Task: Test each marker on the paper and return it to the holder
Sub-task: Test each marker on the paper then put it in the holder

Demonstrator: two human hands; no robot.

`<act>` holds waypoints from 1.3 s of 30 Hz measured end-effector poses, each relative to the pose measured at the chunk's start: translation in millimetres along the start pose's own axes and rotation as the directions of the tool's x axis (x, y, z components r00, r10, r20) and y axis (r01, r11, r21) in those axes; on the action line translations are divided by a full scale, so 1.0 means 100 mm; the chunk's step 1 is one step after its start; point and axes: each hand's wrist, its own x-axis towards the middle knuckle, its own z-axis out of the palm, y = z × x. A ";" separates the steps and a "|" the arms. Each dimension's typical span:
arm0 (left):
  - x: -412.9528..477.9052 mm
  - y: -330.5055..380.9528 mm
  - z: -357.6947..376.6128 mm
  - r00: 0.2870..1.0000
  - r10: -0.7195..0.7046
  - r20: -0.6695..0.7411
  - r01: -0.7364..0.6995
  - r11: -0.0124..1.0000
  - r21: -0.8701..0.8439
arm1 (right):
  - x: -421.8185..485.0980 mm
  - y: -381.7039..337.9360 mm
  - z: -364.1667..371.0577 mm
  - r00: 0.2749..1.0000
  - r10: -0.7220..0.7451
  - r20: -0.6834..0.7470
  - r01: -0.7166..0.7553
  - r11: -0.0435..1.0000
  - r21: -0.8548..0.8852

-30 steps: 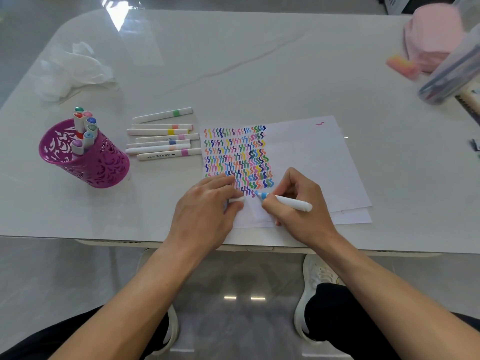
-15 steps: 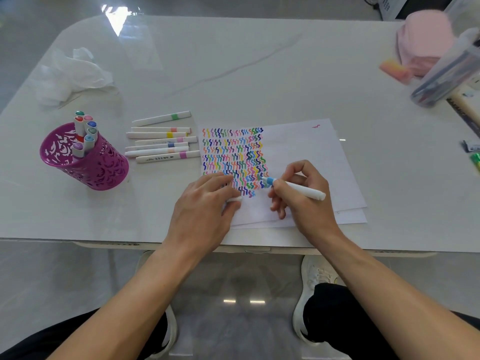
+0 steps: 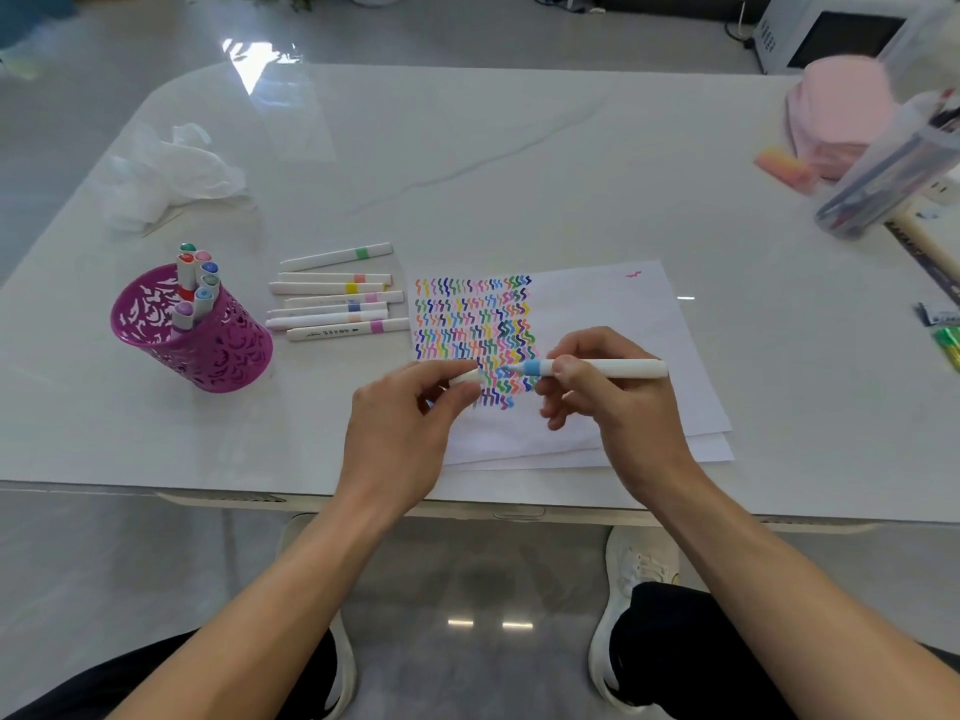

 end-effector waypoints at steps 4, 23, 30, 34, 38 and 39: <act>0.00 0.02 0.00 0.999 -0.024 0.029 0.025 0.999 -0.032 | -0.01 0.01 0.04 0.999 0.001 0.037 -0.001 1.000 -0.013; -0.04 0.03 -0.01 0.989 0.108 0.102 -0.109 0.994 -0.001 | 0.00 0.04 0.05 0.992 0.084 0.096 -0.084 0.996 -0.008; -0.07 0.05 -0.02 0.986 0.129 0.103 -0.129 0.992 -0.009 | -0.03 0.03 0.03 0.985 0.108 0.138 -0.109 0.994 0.002; 0.01 0.11 -0.11 0.990 0.136 0.032 -0.135 0.991 -0.020 | 0.01 -0.01 0.06 0.983 0.122 0.135 -0.128 0.991 0.036; 0.06 0.13 -0.30 0.985 0.117 -0.127 -0.135 0.981 -0.140 | 0.11 -0.01 0.02 0.989 0.148 -0.027 -0.148 0.989 -0.027; 0.07 0.14 -0.36 0.976 0.115 -0.182 -0.147 0.974 -0.174 | 0.13 0.01 0.00 0.987 0.142 -0.070 -0.146 0.988 -0.057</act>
